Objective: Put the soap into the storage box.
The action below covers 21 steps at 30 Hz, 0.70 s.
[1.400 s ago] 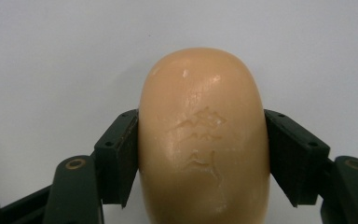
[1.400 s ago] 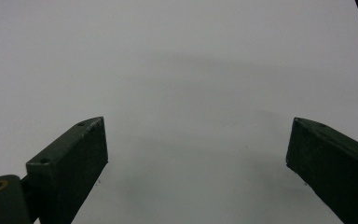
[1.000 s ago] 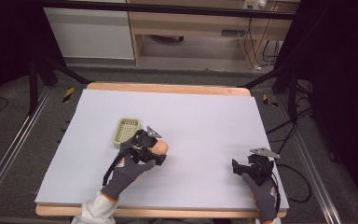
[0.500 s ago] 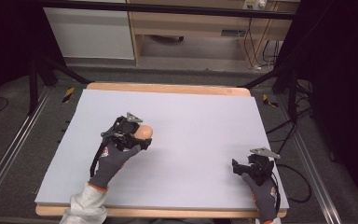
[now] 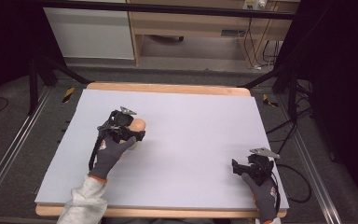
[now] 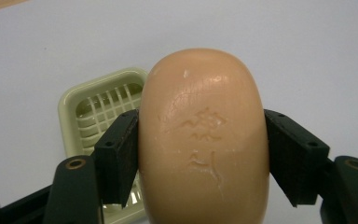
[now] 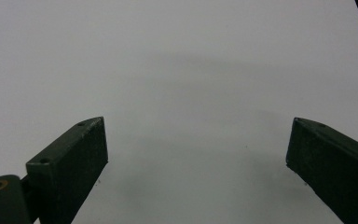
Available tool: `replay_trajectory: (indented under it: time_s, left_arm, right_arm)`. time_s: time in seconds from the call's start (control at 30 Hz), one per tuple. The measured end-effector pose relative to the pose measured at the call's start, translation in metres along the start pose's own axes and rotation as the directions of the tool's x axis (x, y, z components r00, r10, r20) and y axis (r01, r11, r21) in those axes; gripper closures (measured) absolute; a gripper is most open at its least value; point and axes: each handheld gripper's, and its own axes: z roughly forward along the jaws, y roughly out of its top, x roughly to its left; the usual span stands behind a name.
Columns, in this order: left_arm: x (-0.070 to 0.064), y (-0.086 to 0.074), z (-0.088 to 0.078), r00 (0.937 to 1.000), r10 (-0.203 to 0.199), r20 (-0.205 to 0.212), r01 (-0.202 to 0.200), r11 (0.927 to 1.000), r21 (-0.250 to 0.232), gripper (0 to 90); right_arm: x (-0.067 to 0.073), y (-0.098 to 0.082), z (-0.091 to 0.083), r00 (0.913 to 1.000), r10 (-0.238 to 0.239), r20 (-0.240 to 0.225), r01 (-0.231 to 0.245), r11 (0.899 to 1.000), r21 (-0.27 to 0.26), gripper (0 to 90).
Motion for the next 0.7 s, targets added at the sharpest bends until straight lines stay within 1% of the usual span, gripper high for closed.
replay_trajectory:
  time_s: [0.07, 0.1, 0.27, 0.37, 0.53, 0.63, 0.7]
  left_arm:
    - [0.003, 0.001, 0.003, 0.9999, -0.013, -0.010, 0.013, 0.9999, 0.003, 31.8]
    - [0.006, 0.001, 0.004, 0.9998, -0.011, -0.015, 0.011, 0.9999, 0.008, 31.7]
    - [0.017, 0.002, 0.010, 0.9984, -0.046, -0.032, 0.046, 0.9989, 0.007, 31.7]
    - [0.023, 0.002, 0.015, 0.9970, -0.061, -0.047, 0.062, 0.9979, 0.016, 31.8]
    - [0.030, -0.002, 0.026, 0.9940, -0.089, -0.063, 0.090, 0.9957, 0.021, 31.7]
    - [0.032, -0.004, 0.032, 0.9926, -0.095, -0.077, 0.097, 0.9948, 0.031, 31.7]
    - [0.034, -0.005, 0.035, 0.9916, -0.103, -0.078, 0.106, 0.9938, 0.033, 31.7]
  right_arm:
    - [0.000, 0.000, 0.000, 1.0000, -0.001, 0.000, 0.001, 1.000, -0.001, 5.7]
    - [0.000, 0.000, 0.000, 1.0000, 0.000, 0.000, 0.000, 1.000, -0.001, 5.7]
    - [0.000, 0.000, 0.000, 1.0000, 0.000, -0.001, 0.000, 1.000, -0.001, 5.7]
    - [0.000, 0.000, 0.000, 1.0000, 0.001, -0.001, -0.001, 1.000, 0.001, 5.7]
    - [0.000, 0.000, 0.000, 1.0000, 0.001, -0.003, -0.001, 1.000, 0.000, 5.7]
    - [0.000, 0.000, 0.000, 1.0000, 0.001, -0.002, -0.001, 1.000, 0.001, 5.7]
    - [0.000, 0.000, 0.000, 1.0000, 0.001, -0.002, -0.001, 1.000, 0.001, 5.7]
